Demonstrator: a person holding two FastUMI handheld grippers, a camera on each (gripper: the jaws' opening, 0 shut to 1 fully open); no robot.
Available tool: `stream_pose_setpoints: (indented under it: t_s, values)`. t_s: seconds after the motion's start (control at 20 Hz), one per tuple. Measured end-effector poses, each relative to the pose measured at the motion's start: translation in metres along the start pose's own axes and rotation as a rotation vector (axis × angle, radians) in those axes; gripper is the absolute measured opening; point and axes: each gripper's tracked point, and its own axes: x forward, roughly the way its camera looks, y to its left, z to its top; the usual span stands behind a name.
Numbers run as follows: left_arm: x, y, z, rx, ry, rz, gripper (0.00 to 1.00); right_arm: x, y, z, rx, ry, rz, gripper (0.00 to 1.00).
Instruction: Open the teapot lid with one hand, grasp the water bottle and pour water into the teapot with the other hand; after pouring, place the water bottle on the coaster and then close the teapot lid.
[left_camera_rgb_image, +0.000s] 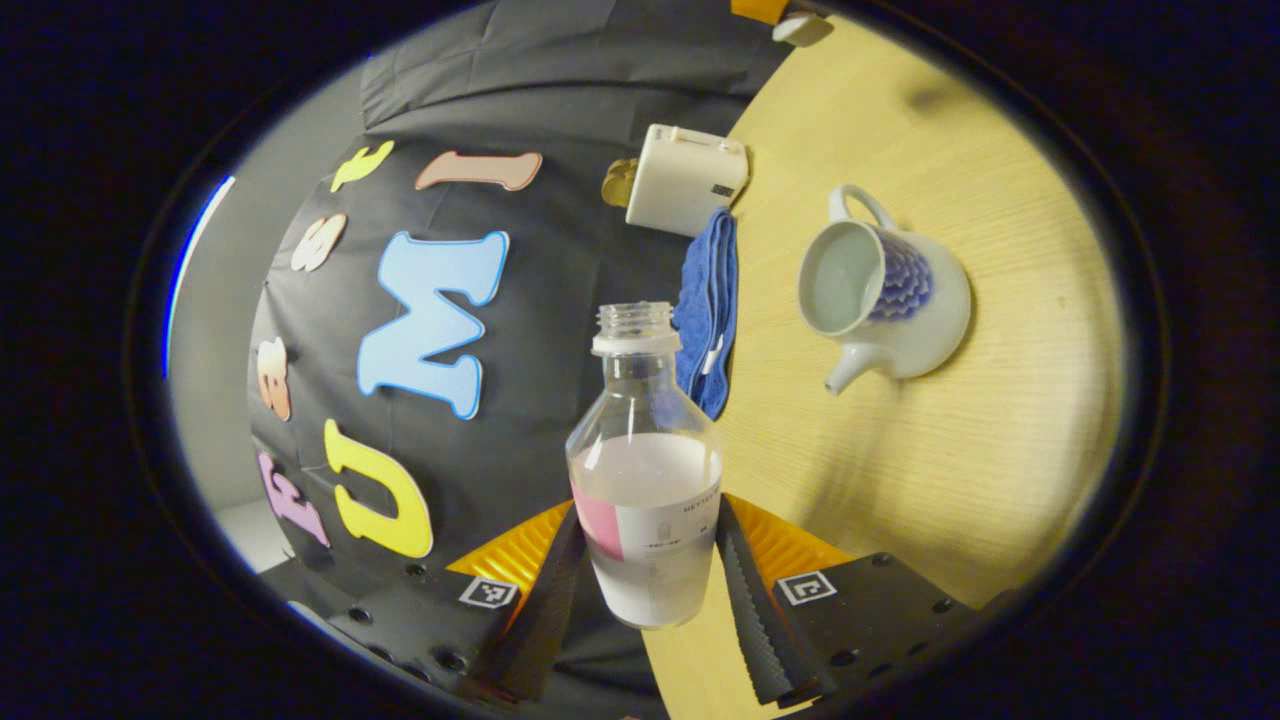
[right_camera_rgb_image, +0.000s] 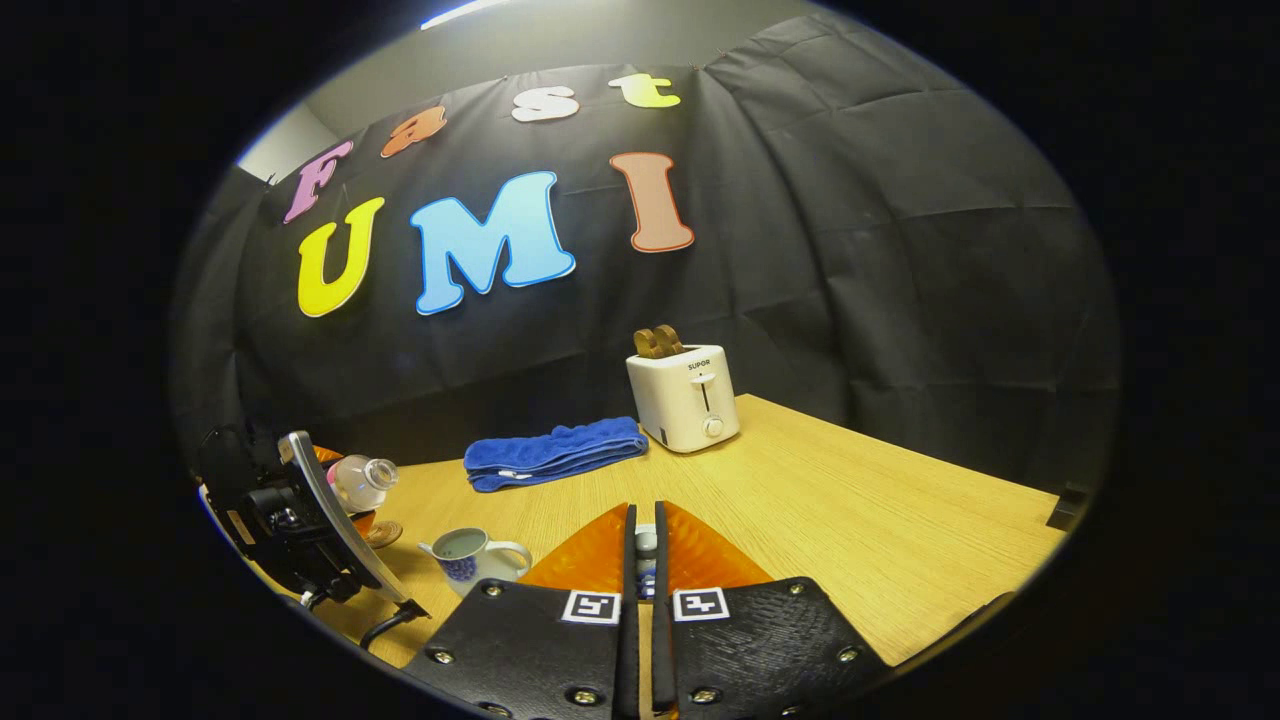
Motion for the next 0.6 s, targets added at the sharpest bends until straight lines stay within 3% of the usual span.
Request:
stream_pose_setpoints:
  t_s: [0.6]
  values:
    - [0.003,0.001,0.013,0.294,-0.008,-0.017,0.84,-0.002,-0.019,-0.013,0.053,0.026,-0.008,0.05]
